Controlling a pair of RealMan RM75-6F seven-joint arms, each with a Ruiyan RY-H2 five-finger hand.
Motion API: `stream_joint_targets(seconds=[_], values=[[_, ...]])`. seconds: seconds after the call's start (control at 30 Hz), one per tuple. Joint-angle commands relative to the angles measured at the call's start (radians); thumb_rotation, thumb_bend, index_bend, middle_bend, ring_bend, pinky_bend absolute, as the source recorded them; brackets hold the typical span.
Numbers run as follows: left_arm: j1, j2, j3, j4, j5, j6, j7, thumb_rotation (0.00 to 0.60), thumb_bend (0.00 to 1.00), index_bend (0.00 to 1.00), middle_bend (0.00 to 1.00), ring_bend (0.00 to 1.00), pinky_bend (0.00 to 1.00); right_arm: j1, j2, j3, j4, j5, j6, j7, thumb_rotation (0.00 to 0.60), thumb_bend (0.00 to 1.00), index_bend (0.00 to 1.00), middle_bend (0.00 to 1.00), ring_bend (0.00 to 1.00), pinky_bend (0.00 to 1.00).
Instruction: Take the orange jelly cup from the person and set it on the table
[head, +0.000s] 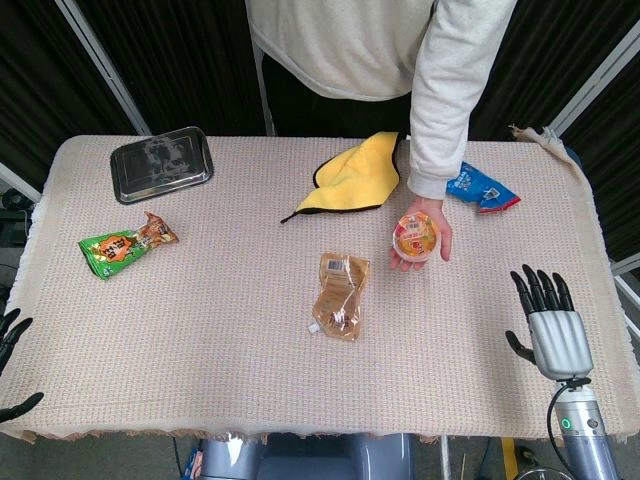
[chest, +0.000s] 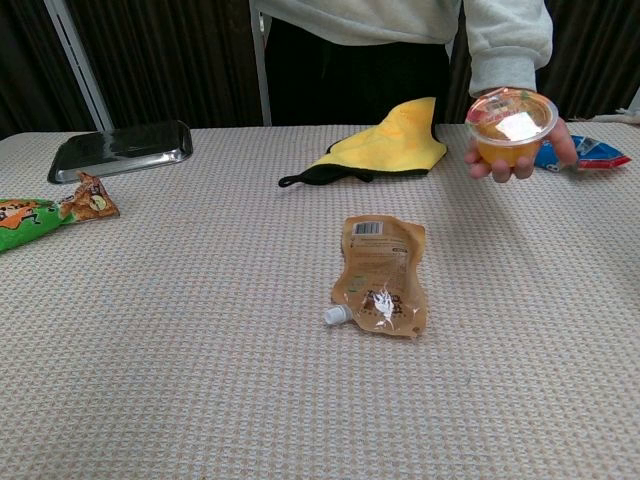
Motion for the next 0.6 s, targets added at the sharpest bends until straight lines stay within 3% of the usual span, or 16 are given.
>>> stream_joint_targets(seconds=[0.03,0.43,0.6], values=[[0.000,0.000,0.000,0.000,0.000,0.000,0.000,0.600,0.00,0.02,0.00,0.00,0.00,0.000,0.000,0.000,0.000,0.000,0.000,0.000,0.600,0.18,0.00,0.00,0.00,0.00],[-0.001,-0.001,-0.001,0.001,-0.002,-0.002,0.001,0.600,0.00,0.02,0.00,0.00,0.00,0.004,0.006,0.003,-0.021,-0.007,0.001,-0.008,0.600,0.18,0.00,0.00,0.00,0.00],[-0.003,-0.001,0.000,0.003,0.001,-0.004,0.004,0.600,0.00,0.02,0.00,0.00,0.00,0.024,0.018,0.025,-0.086,-0.015,-0.001,-0.024,0.600,0.18,0.00,0.00,0.00,0.00]])
